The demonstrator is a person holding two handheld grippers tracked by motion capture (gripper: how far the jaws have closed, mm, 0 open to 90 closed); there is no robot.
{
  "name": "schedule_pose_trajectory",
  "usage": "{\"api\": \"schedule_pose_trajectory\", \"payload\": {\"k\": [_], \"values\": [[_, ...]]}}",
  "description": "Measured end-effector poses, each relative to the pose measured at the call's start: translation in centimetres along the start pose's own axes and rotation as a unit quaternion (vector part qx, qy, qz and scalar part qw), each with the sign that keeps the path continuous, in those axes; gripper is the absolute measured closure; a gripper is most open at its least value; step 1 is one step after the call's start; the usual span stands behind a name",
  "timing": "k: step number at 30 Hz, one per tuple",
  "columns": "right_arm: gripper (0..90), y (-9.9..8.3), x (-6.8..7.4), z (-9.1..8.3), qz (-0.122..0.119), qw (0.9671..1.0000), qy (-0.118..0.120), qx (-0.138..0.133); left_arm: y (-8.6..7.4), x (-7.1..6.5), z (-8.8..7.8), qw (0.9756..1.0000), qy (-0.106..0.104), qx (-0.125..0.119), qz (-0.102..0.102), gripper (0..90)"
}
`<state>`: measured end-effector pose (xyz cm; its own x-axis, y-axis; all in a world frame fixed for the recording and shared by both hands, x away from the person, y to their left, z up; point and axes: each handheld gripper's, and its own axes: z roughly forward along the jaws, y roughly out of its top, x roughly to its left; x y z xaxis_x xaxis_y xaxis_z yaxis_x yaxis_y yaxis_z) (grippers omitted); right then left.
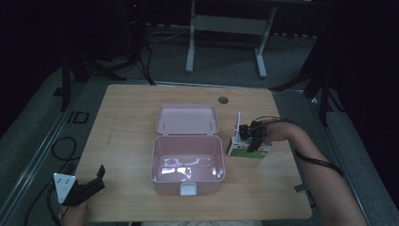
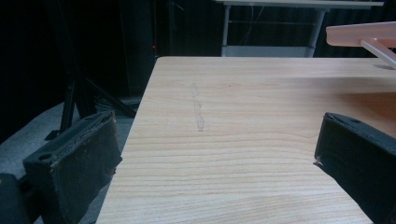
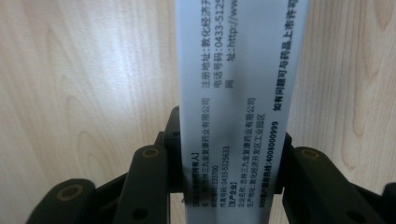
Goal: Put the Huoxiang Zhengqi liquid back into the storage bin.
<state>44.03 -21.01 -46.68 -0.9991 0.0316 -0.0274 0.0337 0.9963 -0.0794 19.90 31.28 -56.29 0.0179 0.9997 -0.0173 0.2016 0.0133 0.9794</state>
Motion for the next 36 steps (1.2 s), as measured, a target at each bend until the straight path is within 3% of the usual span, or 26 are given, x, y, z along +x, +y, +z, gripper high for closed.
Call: {"api": "schedule_pose_trajectory", "payload": {"k": [3,7,19,24,26,30,36], "values": [[63.2,0.1,0.4,-0.6,-0.004,1.0,-0.001,0.007,0.0,0.0,0.0,1.0,0.0,-0.001,0.001,0.2],[63.3,-0.1,1.0,-1.3,0.009,0.9999,0.003,0.013,0.0,0.0,0.0,1.0,-0.001,0.001,0.0,0.2],[63.2,-0.8,4.1,-3.2,0.015,0.9997,0.011,0.017,0.0,0.0,0.0,1.0,-0.001,0.001,0.0,0.2],[63.2,-1.0,5.4,-4.1,0.006,0.9998,0.01,0.017,0.0,0.0,0.0,1.0,0.0,0.001,0.0,0.2],[63.1,-1.3,6.1,-4.7,-0.001,0.9998,0.018,0.003,0.0,0.0,0.0,1.0,-0.001,0.001,0.0,0.2],[63.2,-1.7,7.2,-5.3,-0.003,0.9999,0.01,-0.003,0.0,0.0,0.0,1.0,-0.001,0.001,-0.001,0.2],[63.2,-2.0,8.9,-5.5,-0.006,0.9999,0.007,0.013,0.0,0.0,0.0,1.0,-0.001,0.002,-0.002,0.2]]}}
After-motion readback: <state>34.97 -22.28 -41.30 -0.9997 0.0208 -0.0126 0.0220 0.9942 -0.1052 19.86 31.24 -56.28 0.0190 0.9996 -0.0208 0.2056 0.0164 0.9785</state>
